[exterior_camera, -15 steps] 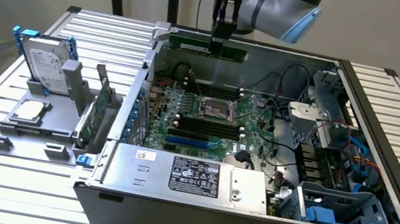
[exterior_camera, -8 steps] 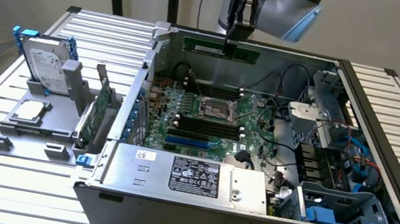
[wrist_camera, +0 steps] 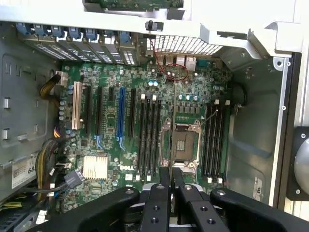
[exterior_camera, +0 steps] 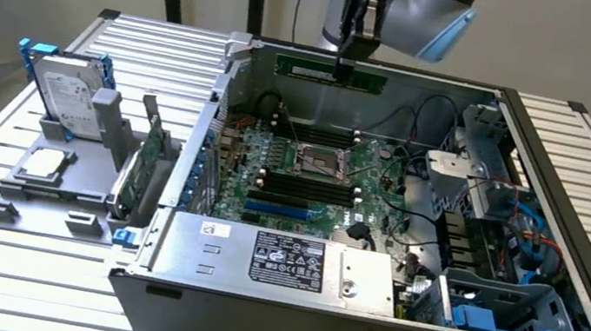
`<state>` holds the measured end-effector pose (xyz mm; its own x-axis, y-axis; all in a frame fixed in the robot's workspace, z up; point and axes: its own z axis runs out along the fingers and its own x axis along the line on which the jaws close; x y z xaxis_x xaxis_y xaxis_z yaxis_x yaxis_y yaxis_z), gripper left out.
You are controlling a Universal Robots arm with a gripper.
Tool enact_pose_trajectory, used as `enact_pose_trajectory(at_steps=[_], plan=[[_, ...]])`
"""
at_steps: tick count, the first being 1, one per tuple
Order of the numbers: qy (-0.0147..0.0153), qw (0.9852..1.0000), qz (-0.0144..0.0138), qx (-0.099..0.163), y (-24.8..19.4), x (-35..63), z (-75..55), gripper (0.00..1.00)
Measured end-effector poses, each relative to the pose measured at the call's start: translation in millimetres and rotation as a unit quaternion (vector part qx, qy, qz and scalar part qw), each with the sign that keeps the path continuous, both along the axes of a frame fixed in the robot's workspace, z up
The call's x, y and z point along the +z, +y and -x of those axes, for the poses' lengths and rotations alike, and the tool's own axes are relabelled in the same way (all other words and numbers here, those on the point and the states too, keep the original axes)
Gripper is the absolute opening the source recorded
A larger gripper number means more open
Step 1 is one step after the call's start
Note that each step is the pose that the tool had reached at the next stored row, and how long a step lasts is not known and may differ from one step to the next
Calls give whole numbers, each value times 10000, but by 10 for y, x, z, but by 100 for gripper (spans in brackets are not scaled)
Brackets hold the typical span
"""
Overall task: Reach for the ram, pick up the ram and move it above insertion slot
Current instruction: 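Pick up the ram and move it above insertion slot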
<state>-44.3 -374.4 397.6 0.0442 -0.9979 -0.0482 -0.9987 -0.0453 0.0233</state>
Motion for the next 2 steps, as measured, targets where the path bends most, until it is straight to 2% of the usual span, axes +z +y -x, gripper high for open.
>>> enact_pose_trajectory(at_steps=[2], plan=[[0,10000,0,0,0,0,0,13]])
